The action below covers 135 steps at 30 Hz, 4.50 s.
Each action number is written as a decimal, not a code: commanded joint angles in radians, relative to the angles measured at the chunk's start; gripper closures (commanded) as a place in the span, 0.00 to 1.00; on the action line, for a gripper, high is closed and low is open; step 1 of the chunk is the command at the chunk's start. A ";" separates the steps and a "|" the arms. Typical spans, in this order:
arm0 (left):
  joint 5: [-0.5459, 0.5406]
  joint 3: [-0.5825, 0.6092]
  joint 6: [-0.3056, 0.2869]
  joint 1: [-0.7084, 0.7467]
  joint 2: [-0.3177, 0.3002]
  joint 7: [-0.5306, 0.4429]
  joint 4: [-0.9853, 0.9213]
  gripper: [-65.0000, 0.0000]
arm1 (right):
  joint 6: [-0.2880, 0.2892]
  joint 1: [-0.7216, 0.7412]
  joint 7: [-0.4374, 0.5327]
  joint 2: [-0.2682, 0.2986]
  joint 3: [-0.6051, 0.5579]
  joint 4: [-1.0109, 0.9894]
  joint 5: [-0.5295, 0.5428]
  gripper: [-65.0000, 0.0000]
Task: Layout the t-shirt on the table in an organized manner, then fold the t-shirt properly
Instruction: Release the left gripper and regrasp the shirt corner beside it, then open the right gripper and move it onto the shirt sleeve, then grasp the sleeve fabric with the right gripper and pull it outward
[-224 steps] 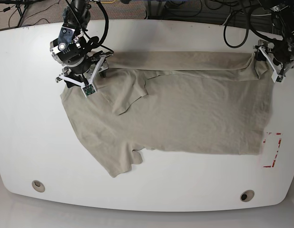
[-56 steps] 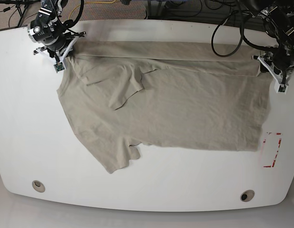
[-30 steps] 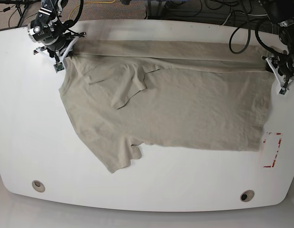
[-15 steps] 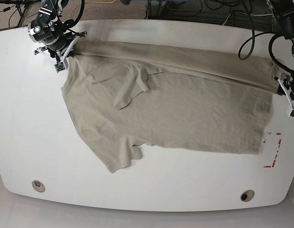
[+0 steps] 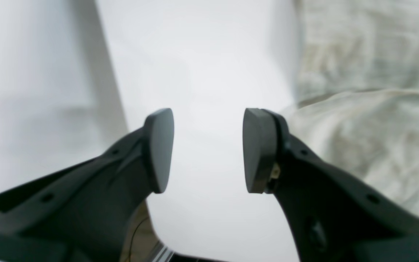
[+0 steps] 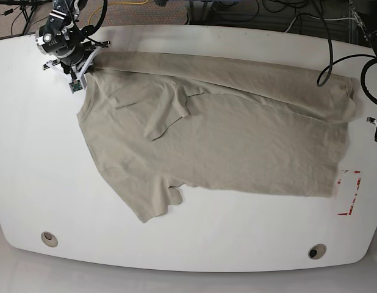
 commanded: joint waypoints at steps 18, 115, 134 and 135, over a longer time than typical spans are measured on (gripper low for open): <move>-0.005 -0.048 0.002 0.199 0.251 0.124 0.292 0.57 | -0.001 0.010 0.010 0.011 0.005 0.016 0.007 0.91; 0.145 -0.101 0.002 0.530 0.313 -0.042 0.459 0.57 | -0.001 0.490 -0.050 -0.117 -0.363 -0.283 0.027 0.35; 0.145 -0.095 0.002 0.529 0.314 -0.043 0.458 0.57 | -0.001 0.499 0.035 -0.141 -0.366 -0.381 0.019 0.83; 0.145 -0.095 0.002 0.529 0.314 -0.043 0.456 0.57 | -0.001 0.499 0.035 -0.141 -0.366 -0.380 0.019 0.91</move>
